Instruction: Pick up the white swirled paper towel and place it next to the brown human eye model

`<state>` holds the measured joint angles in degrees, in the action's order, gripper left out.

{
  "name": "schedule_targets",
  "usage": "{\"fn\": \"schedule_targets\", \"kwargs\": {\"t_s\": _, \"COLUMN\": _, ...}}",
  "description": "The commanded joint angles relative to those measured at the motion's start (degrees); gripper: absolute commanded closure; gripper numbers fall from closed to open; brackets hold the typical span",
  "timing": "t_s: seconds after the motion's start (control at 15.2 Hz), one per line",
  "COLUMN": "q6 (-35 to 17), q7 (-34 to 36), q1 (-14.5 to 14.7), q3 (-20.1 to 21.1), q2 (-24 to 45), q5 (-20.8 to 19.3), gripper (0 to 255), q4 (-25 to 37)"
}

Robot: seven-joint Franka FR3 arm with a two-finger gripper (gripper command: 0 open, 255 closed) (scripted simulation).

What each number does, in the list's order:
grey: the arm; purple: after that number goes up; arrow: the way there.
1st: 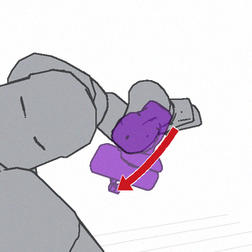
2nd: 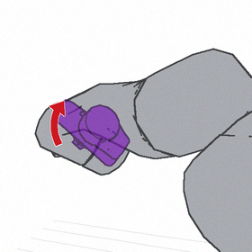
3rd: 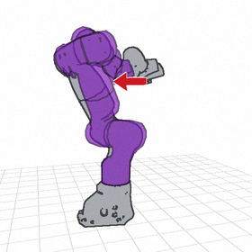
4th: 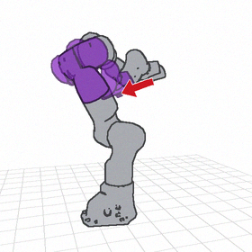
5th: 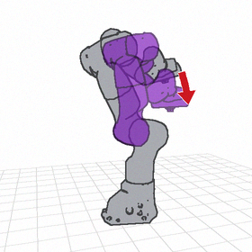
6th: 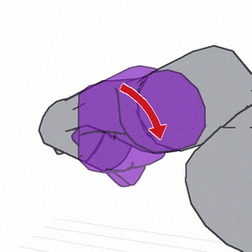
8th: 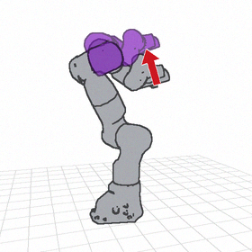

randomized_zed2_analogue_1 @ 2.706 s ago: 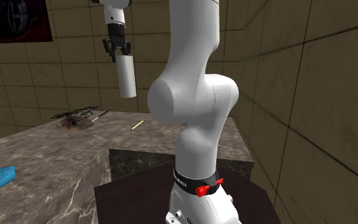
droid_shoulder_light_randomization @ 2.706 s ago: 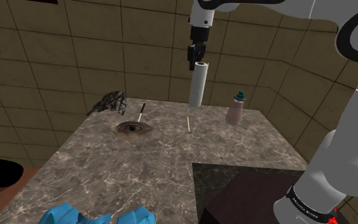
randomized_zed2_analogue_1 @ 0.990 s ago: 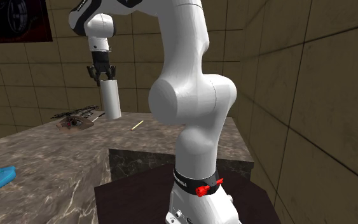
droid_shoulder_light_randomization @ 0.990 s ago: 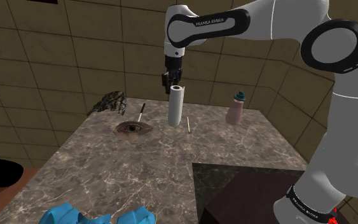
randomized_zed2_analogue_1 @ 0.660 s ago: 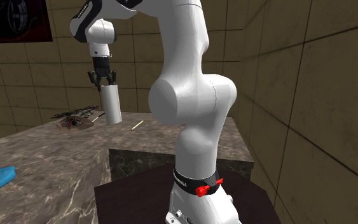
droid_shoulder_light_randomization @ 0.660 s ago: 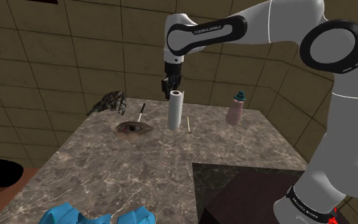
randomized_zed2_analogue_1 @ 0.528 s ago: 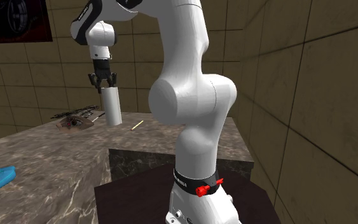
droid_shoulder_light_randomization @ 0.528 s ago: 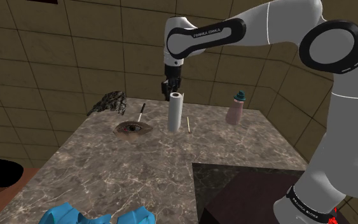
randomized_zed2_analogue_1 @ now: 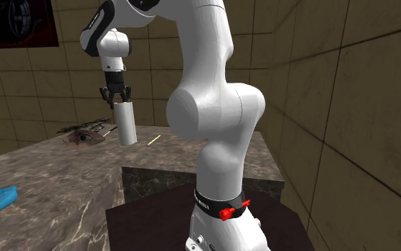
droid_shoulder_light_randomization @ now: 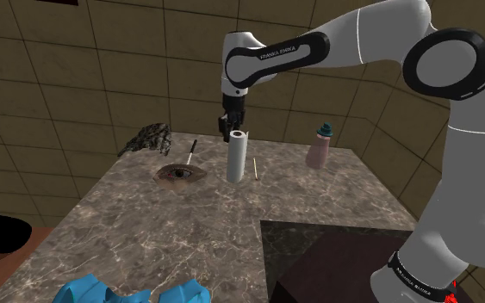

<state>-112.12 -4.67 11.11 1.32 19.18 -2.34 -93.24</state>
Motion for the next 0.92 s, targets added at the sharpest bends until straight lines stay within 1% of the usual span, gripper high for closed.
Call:
{"fn": "schedule_targets", "kwargs": {"t_s": 0.0, "q6": -0.03, "q7": 0.00, "q1": 0.00, "q3": 0.00, "q2": 0.01, "q5": 0.00, "gripper": 255, "q4": 0.00}}
{"fn": "schedule_targets", "kwargs": {"t_s": 0.13, "q6": -0.03, "q7": 0.00, "q1": 0.00, "q3": 0.00, "q2": 0.01, "q5": 0.00, "gripper": 255, "q4": 0.00}}
{"fn": "schedule_targets", "kwargs": {"t_s": 0.2, "q6": -0.03, "q7": 0.00, "q1": 0.00, "q3": 0.00, "q2": 0.01, "q5": 0.00, "gripper": 0, "q4": 0.00}}
{"fn": "schedule_targets", "kwargs": {"t_s": 0.53, "q6": -0.03, "q7": 0.00, "q1": 0.00, "q3": 0.00, "q2": 0.01, "q5": 0.00, "gripper": 0, "q4": 0.00}}
{"fn": "schedule_targets", "kwargs": {"t_s": 0.79, "q6": 6.80, "q7": -0.09, "q1": 0.12, "q3": 0.08, "q2": -1.12, "q5": 0.09, "gripper": 0, "q4": 5.70}}
{"fn": "schedule_targets", "kwargs": {"t_s": 0.86, "q6": 6.80, "q7": -0.09, "q1": 0.12, "q3": 0.08, "q2": -1.12, "q5": 0.09, "gripper": 0, "q4": 5.70}}
